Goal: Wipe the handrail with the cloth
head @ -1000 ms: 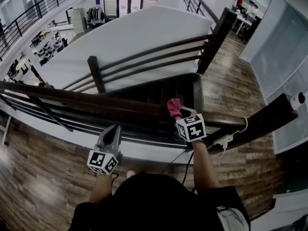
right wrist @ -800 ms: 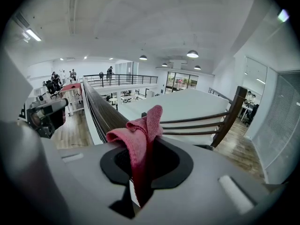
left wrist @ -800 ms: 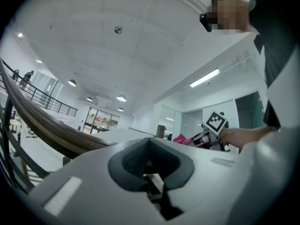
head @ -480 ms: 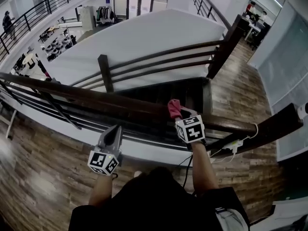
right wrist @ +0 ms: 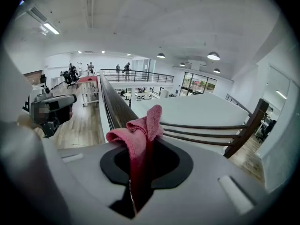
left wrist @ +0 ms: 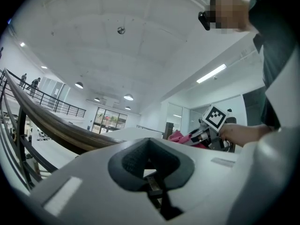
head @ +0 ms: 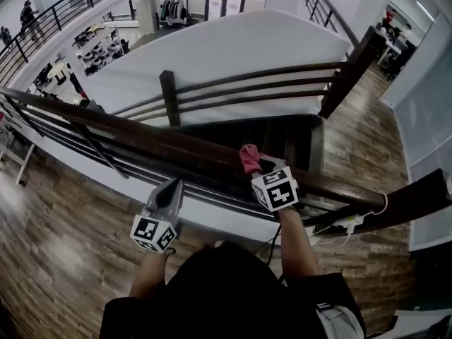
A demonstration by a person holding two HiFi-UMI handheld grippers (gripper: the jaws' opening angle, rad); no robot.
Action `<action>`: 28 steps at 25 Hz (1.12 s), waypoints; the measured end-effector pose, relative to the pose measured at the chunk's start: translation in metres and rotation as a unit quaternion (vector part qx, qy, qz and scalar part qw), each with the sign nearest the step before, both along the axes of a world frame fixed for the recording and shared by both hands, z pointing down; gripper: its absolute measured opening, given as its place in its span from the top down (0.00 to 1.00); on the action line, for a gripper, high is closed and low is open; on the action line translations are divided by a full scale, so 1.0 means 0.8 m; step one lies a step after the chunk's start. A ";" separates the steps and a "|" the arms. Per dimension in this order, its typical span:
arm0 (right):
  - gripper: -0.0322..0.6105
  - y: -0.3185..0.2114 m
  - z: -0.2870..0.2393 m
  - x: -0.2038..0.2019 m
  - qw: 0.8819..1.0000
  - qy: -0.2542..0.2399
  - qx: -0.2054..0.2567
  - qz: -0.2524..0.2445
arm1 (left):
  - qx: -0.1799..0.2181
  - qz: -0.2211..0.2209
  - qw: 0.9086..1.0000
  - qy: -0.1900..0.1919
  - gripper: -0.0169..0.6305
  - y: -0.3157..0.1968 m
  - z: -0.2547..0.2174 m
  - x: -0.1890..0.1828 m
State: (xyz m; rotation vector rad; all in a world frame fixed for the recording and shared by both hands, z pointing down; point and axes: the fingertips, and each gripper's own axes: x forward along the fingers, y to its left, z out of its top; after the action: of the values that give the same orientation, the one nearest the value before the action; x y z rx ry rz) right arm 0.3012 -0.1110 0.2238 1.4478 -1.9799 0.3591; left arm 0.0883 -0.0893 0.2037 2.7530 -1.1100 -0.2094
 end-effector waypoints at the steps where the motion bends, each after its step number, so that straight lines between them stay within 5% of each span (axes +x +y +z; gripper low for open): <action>1: 0.87 -0.003 0.001 -0.007 1.000 0.000 -0.004 -0.011 | -0.001 -0.006 1.000 -0.002 0.97 -0.002 0.000 -0.002; 16: 0.87 -0.025 0.000 -0.135 0.977 0.036 -0.031 -0.207 | -0.014 -0.096 0.995 -0.021 0.97 -0.013 -0.004 -0.037; 23: 0.87 -0.035 -0.001 -0.151 0.969 0.044 -0.035 -0.242 | -0.016 -0.136 0.990 -0.029 0.97 -0.028 -0.005 -0.057; 28: 0.87 -0.045 0.001 -0.175 0.964 0.053 -0.040 -0.257 | -0.014 -0.124 0.992 -0.028 0.97 -0.054 -0.007 -0.078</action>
State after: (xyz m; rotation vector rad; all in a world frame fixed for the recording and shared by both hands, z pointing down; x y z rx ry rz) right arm 0.1611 -0.1468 0.2245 0.8374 -2.1328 0.1259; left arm 0.0259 -0.1324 0.1984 2.6054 -1.4593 -0.1466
